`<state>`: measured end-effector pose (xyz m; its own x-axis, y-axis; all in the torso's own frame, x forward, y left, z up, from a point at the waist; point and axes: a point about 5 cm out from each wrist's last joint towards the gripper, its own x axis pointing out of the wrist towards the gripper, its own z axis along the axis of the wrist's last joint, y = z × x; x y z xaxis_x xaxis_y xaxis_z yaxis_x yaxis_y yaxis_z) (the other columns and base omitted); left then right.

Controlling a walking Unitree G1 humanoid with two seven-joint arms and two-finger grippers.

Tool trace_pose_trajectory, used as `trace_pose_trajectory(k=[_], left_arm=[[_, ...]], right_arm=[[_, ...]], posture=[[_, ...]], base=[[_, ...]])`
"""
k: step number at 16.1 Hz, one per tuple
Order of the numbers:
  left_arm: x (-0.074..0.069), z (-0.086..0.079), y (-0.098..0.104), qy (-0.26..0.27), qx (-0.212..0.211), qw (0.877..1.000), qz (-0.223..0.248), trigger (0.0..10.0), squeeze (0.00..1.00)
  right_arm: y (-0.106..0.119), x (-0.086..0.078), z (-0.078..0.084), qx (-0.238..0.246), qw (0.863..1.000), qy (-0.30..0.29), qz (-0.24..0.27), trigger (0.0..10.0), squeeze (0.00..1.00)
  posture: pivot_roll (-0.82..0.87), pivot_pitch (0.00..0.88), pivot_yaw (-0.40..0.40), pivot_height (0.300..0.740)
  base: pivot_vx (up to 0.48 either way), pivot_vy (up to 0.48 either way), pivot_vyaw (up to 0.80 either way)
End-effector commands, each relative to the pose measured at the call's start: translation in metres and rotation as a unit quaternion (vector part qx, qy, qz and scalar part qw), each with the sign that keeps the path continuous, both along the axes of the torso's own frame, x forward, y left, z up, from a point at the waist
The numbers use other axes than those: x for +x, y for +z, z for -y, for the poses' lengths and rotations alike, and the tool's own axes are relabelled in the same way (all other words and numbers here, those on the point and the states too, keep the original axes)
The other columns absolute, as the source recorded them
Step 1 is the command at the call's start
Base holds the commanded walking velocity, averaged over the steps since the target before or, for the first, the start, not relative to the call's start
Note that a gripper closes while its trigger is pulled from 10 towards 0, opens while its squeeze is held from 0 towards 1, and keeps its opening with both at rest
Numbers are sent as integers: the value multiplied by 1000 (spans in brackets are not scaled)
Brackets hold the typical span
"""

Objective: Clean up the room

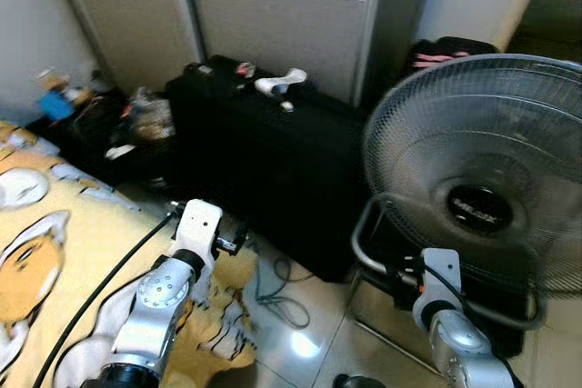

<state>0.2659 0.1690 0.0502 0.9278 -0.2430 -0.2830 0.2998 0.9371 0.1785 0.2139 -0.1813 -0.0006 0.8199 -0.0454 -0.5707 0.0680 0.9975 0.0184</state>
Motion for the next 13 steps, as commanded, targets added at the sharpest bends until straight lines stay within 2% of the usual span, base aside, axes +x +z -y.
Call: trace_pose_trajectory(k=[1, 6, 8, 9, 10, 11, 12, 13], left_arm=[[3, 2, 0, 1, 5, 1000, -3, 10000, 0], [7, 1, -2, -1, 6, 1000, -5, 10000, 0], [6, 2, -13, -13, 15, 999, -34, 10000, 0], [1, 2, -30, -1, -2, 997, -74, 10000, 0], [-5, 2, -47, 8, 0, 993, -117, 10000, 0], [-22, 1, -80, 15, 14, 979, -205, 10000, 0], [-34, -1, -93, 10, 36, 970, -242, 10000, 0], [-58, -4, -114, 10, 48, 950, -309, 10000, 0]], right_arm=[[4, 1, 4, -1, 1000, -6, 6, 10000, 0], [3, 5, 2, 0, 1000, -17, 7, 10000, 0], [-1, 6, 1, 4, 1000, -19, 2, 10000, 0], [-8, 4, 3, 1, 1000, -26, -6, 10000, 0], [-19, 0, 3, -7, 999, -20, -31, 10000, 0], [-48, -9, 3, 7, 994, -30, -107, 10000, 0], [-59, -15, 1, 7, 989, -23, -144, 10000, 0], [-75, -30, -1, -6, 979, -6, -205, 10000, 0]], posture=[[-36, 0, 85, 740], [-28, 0, 86, 740], [-18, 0, 86, 740], [-13, 0, 84, 740], [-12, 0, 85, 740], [-16, 0, 93, 740], [-13, 0, 91, 740], [-8, 0, 87, 740]], base=[[0, 0, -700], [0, 0, -706], [0, 0, -706], [0, 0, 0], [0, 0, 0], [0, 0, 0], [0, 0, 0], [0, 0, 0]])
